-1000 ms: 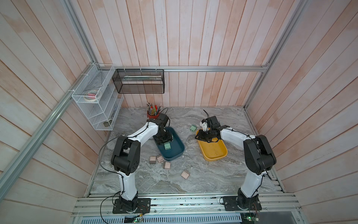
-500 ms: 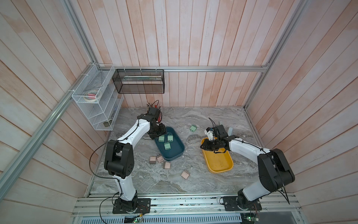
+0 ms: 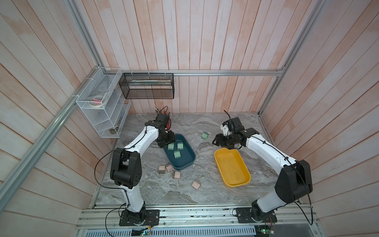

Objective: Place the plugs by color into the storage box
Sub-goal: Move the storage box to the center of the board, then move the plug to the center of the board.

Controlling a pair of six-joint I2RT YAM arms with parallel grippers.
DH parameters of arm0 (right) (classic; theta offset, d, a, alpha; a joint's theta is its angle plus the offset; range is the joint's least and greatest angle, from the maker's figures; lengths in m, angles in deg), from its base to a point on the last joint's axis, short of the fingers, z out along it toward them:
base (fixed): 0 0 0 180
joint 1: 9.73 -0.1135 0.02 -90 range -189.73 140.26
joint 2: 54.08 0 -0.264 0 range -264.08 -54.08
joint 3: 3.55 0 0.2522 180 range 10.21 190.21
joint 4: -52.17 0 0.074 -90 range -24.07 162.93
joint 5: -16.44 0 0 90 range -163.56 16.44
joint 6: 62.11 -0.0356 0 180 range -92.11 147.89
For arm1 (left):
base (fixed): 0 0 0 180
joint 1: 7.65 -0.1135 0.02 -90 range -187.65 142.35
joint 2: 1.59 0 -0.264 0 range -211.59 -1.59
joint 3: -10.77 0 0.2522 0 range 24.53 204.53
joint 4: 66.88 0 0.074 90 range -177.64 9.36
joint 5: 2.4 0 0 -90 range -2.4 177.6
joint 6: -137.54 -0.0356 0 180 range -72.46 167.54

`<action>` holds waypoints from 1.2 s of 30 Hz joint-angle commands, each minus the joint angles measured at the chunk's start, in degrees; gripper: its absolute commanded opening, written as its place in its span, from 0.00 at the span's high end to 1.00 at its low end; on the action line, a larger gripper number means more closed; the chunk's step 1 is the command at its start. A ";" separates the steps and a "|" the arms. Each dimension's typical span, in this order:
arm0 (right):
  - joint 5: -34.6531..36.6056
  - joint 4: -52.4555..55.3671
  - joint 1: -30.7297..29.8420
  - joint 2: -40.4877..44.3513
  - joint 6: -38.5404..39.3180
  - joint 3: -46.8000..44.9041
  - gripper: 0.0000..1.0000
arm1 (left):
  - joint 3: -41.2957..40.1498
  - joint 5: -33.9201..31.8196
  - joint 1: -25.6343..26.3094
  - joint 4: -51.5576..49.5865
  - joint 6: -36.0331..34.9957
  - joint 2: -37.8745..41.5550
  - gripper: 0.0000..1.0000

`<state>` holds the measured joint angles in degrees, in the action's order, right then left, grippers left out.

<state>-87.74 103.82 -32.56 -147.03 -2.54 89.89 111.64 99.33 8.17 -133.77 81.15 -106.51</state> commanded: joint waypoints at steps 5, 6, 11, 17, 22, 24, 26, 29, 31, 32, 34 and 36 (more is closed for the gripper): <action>4.19 7.04 0.04 -21.47 -9.47 19.96 0.38 | -1.69 -0.56 -0.68 -0.31 -0.56 2.90 0.35; 4.32 6.98 0.06 -24.06 -10.22 22.66 0.38 | -2.01 -0.61 -0.63 -0.31 -0.47 3.20 0.35; 5.21 6.93 0.39 -33.99 -14.06 32.33 0.37 | -4.16 -0.58 -0.70 -0.21 -0.23 4.75 0.35; 7.39 7.39 0.30 -42.32 -15.11 39.59 0.37 | -6.03 -0.44 -0.70 -0.23 -0.03 6.39 0.35; 9.29 7.50 0.42 -46.45 -15.58 41.52 0.37 | -6.30 -0.25 -0.70 -0.40 -0.18 6.73 0.34; 9.39 7.29 0.42 -47.66 -15.62 41.95 0.37 | -6.36 -0.14 -0.72 -0.36 -0.21 6.67 0.34; 9.58 7.54 0.42 -48.92 -15.82 42.83 0.37 | -6.21 -0.04 -0.70 -0.40 -0.21 6.57 0.34; 9.78 7.18 0.35 -50.49 -15.89 44.08 0.38 | -6.06 0.13 -0.70 -0.34 -0.21 6.41 0.34; 9.68 7.16 0.24 -51.52 -15.55 45.40 0.38 | -5.87 0.22 -0.70 -0.40 -0.29 6.22 0.34; 9.67 7.54 0.12 -52.16 -15.43 46.28 0.39 | -5.81 0.28 -0.70 -0.40 -0.36 6.19 0.34; 9.44 8.72 -0.02 -53.54 -14.81 48.45 0.42 | -5.64 0.40 -0.70 -0.48 -0.47 6.14 0.34; 9.16 10.11 -0.48 -54.48 -14.06 50.00 0.45 | -5.60 0.45 -0.70 -0.58 -0.47 6.09 0.34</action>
<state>-79.39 109.78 -32.48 -198.37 -17.32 138.50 105.93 99.37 7.66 -133.81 81.17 -101.22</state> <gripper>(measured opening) 0.560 0.656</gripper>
